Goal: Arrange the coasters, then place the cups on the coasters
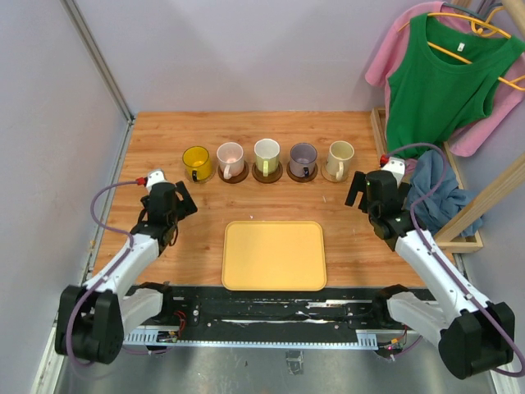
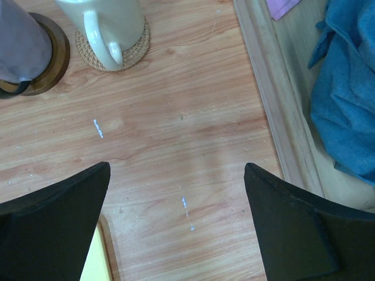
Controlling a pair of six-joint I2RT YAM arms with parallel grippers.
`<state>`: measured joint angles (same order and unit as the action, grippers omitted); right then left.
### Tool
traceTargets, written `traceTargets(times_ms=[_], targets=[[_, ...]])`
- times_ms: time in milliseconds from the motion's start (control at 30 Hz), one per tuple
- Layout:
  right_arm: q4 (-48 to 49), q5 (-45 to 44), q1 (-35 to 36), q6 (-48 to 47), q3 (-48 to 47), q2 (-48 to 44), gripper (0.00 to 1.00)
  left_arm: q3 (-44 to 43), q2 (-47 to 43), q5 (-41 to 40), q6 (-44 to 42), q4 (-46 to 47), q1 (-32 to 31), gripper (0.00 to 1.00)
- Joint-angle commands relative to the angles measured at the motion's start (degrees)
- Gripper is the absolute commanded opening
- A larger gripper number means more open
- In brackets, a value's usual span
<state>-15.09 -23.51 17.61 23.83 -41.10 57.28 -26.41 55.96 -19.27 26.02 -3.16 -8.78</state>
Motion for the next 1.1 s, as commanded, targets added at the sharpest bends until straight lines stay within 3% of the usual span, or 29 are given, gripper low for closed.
traceTargets(times_ms=[0,167,433,500,600,800,933,1000,1067], targets=[[-1.0,-3.8,-1.5,1.2,2.1,-2.9,0.98,-3.8,8.9,1.1,-3.4,5.3,-0.2,0.77],[-2.1,-5.0,-1.7,1.3,2.5,-3.1,0.98,-6.6,17.6,0.8,-4.2,7.1,-0.2,0.64],[-3.4,-7.2,-2.7,1.9,2.6,-4.6,0.98,-7.8,20.4,-0.5,-3.0,6.9,-0.2,0.13],[-3.4,-7.6,-3.7,2.1,2.8,-5.8,0.98,-7.3,18.5,-2.5,-2.7,6.3,-0.2,0.07],[-3.5,-7.5,-5.8,3.0,3.4,-7.5,0.98,-6.4,14.7,-4.9,-2.3,4.9,0.2,0.07],[-4.9,-7.1,-12.5,6.2,4.8,-11.6,0.98,-6.9,6.1,-7.1,-1.5,-0.5,2.2,0.17],[-5.0,-7.8,-15.5,7.5,6.0,-15.3,0.98,-7.6,1.1,-8.2,1.2,-4.5,3.0,0.34],[-5.0,-8.7,-15.8,7.9,6.6,-16.8,0.98,-8.4,-1.0,-8.2,2.5,-6.8,3.0,0.59],[-5.0,-9.8,-15.9,8.1,7.1,-18.1,0.98,-9.4,-2.8,-8.1,3.8,-9.6,3.0,0.97]])
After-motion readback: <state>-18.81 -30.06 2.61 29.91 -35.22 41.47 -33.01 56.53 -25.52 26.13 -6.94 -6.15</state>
